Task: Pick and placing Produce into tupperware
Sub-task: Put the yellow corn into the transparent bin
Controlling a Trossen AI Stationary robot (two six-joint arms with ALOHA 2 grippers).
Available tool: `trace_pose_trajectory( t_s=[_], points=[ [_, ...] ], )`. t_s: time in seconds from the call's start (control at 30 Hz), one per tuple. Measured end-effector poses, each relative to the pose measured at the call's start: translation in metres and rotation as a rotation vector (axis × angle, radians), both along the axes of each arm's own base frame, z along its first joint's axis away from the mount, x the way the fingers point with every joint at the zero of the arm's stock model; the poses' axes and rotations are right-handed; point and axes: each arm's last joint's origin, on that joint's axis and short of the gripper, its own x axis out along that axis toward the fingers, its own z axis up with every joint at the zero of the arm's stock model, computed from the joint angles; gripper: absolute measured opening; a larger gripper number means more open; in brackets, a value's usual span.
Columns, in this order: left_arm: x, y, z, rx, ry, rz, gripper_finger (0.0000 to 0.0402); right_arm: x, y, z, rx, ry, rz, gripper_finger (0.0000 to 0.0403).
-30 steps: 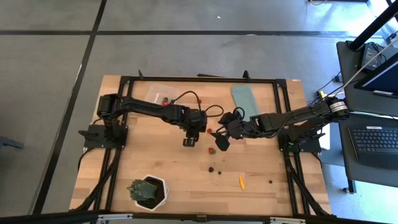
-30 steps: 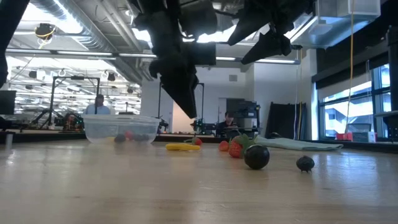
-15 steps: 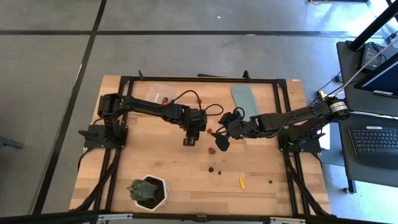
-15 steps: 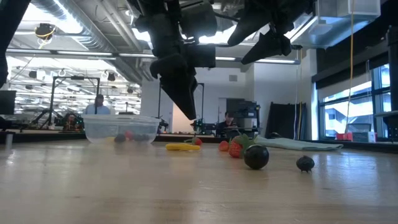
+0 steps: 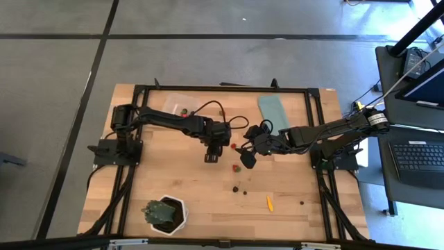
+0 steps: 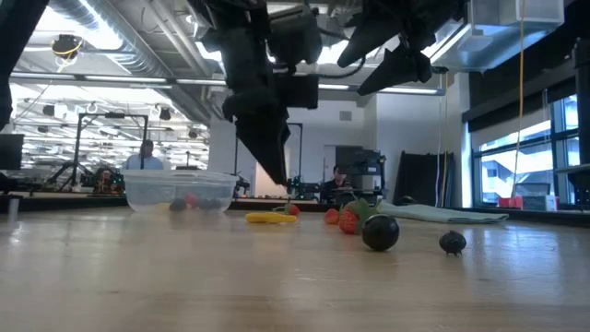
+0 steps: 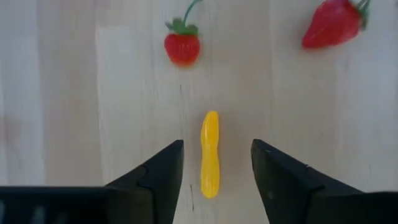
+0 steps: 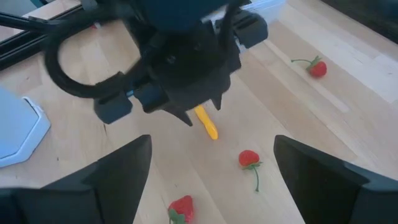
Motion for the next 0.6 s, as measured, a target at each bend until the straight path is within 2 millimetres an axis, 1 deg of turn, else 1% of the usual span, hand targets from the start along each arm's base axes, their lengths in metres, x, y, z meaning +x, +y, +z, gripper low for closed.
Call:
trace_pose_trajectory(
  t_s=[0.43, 0.5, 0.6],
  points=[
    [0.006, 0.0, -0.04, -0.011, 0.12, -0.004, 0.0149, 0.0, 0.0, 0.0, 0.003, -0.002, -0.003, 0.0339],
    [0.007, 0.0, -0.045, -0.01, 0.131, -0.015, 0.0144, 0.0, 0.0, 0.0, 0.004, -0.003, -0.003, 0.0339],
    [0.007, 0.0, -0.046, -0.008, 0.137, -0.029, 0.0135, 0.0, 0.0, 0.0, 0.004, -0.003, -0.003, 0.0339]
  ],
)
